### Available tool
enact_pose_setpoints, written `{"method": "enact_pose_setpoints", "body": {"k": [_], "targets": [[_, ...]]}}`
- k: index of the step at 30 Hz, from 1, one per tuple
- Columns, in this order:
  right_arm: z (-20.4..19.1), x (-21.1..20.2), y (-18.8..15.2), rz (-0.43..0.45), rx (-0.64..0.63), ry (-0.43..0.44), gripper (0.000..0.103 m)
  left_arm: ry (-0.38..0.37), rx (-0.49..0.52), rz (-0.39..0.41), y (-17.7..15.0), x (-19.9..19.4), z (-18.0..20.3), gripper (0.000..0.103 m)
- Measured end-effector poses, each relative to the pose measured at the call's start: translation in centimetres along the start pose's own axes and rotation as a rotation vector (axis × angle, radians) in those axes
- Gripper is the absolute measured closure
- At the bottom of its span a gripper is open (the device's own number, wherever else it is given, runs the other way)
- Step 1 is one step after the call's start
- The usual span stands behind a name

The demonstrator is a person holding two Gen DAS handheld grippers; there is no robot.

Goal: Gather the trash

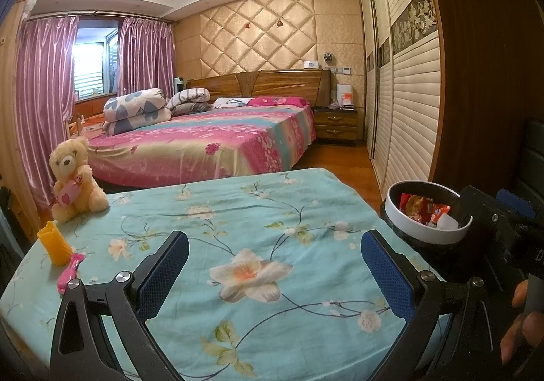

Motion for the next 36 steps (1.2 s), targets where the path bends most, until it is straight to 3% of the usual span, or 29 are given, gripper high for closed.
{"method": "enact_pose_setpoints", "body": {"k": [36], "targets": [[-0.85,0.10,-0.19,-0.013,0.007,0.011,0.000,-0.007,-0.005,-0.012,-0.18,0.53,-0.31,0.001]]}}
Point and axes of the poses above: each gripper's, at about its wrist camera, not at the fingertips, and x roughly the way its jaws point, z to its right, y to its top, the point moved 7 cm from there along x, roughly the way its jaws point, and after that the axes turned 6 degrees about x, right-handed, at the moved point
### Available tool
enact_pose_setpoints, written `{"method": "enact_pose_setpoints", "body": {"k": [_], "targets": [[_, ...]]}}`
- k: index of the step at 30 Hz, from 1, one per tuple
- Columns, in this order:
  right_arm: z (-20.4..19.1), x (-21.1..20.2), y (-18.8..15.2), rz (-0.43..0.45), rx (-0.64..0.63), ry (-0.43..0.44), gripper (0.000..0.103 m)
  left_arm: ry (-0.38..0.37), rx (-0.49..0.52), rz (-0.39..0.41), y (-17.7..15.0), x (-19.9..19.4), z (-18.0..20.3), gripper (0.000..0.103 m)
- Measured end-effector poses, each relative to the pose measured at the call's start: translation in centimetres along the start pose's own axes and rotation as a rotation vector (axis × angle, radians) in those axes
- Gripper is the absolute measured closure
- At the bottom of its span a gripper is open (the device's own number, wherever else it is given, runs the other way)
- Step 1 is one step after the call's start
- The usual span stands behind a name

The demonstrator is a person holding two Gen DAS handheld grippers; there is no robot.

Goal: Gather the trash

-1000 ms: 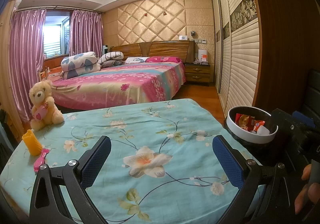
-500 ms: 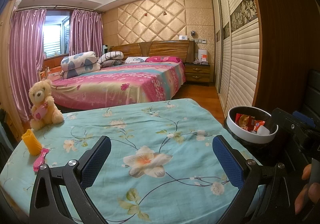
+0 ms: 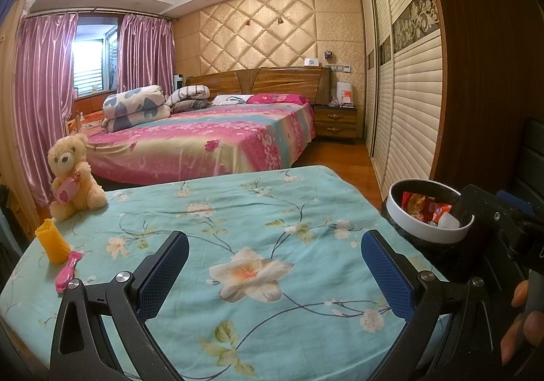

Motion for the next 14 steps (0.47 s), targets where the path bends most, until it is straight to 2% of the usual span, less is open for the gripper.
{"method": "enact_pose_setpoints", "body": {"k": [14], "targets": [[-0.2,2.3,-1.3,-0.068,0.031,0.017,0.000,-0.010,-0.025,-0.060,-0.8,2.3,-1.1,0.001]]}}
Point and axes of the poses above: each gripper's, at about its wrist camera, not at the fingertips, and x roughly the way its jaws point, z to its right, y to its top, the point moved 7 cm from there along x, roughly the way its jaws point, and after that the axes turned 6 degrees about x, right-handed, at the moved point
